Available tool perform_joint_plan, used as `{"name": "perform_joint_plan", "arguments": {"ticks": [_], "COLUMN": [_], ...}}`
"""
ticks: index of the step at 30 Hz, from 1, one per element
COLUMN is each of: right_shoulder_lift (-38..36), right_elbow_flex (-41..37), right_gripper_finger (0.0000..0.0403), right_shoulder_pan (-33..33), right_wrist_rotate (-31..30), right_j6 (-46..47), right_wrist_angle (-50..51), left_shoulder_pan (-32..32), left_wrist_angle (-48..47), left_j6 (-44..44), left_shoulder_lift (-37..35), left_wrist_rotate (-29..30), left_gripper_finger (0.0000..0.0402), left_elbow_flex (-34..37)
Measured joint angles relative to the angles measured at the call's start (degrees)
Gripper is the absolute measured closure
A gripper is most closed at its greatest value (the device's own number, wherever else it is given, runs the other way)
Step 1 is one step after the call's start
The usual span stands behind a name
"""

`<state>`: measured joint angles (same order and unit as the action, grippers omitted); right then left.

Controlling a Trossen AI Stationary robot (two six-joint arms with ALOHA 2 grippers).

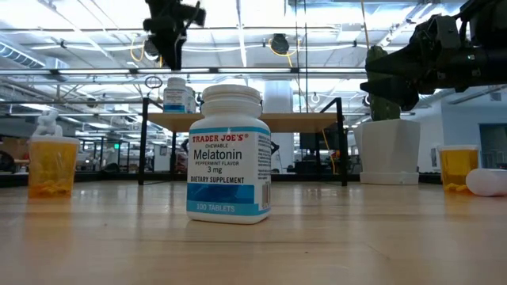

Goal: Pick and place medicine bottles onto shelf by color
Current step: Put the bottom left white medicine bottle on the shelf

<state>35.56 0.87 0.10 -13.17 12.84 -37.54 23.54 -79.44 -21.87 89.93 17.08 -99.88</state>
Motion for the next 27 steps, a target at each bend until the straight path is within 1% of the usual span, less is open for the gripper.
{"name": "perform_joint_plan", "arguments": {"ticks": [3, 6, 8, 9, 12, 14, 16, 23, 25, 27], "right_shoulder_lift": [0.0, 0.0, 0.2, 0.4, 0.9, 1.1, 1.4, 2.5, 2.8, 2.9], "right_elbow_flex": [0.0, 0.0, 0.0, 0.0, 0.0, 0.0, 0.0, 0.0, 0.0, 0.0], "right_gripper_finger": [0.0124, 0.0124, 0.0124, 0.0124, 0.0124, 0.0124, 0.0124, 0.0124, 0.0124, 0.0124], "right_shoulder_pan": [0.0, 0.0, 0.0, 0.0, 0.0, 0.0, 0.0, 0.0, 0.0, 0.0], "right_wrist_rotate": [0.0, 0.0, 0.0, 0.0, 0.0, 0.0, 0.0, 0.0, 0.0, 0.0], "right_j6": [0.0, 0.0, -0.2, -0.3, -0.5, -0.4, -0.2, 0.2, 1.1, 1.5], "right_wrist_angle": [0.0, 0.1, 0.3, 0.2, 0.0, 0.2, 0.0, -0.6, -0.8, -0.8], "left_shoulder_pan": [-2.5, -5.6, -8.5, -10.6, -17.7, -22.7, -27.9, -49.3, -55.4, -61.1], "left_wrist_angle": [-3.9, -6.3, -6.8, -7.0, -5.9, -5.1, -5.2, -5.3, -4.1, -1.4], "left_j6": [6.7, 14.5, 19.1, 20.8, 27.0, 33.8, 43.8, 87.3, 97.4, 105.1], "left_shoulder_lift": [-0.2, -0.4, -1.6, -2.4, -4.6, -5.6, -6.7, -7.9, -7.8, -7.2], "left_wrist_rotate": [-0.5, -4.0, -6.4, -6.6, -5.8, -5.7, -5.5, -7.8, -9.8, -11.3], "left_gripper_finger": [0.0123, 0.0123, 0.0123, 0.0123, 0.0123, 0.0123, 0.0123, 0.0123, 0.0123, 0.0123], "left_elbow_flex": [-3.2, -2.9, -0.1, 1.7, 7.7, 10.9, 12.9, 16.5, 17.5, 18.4]}}
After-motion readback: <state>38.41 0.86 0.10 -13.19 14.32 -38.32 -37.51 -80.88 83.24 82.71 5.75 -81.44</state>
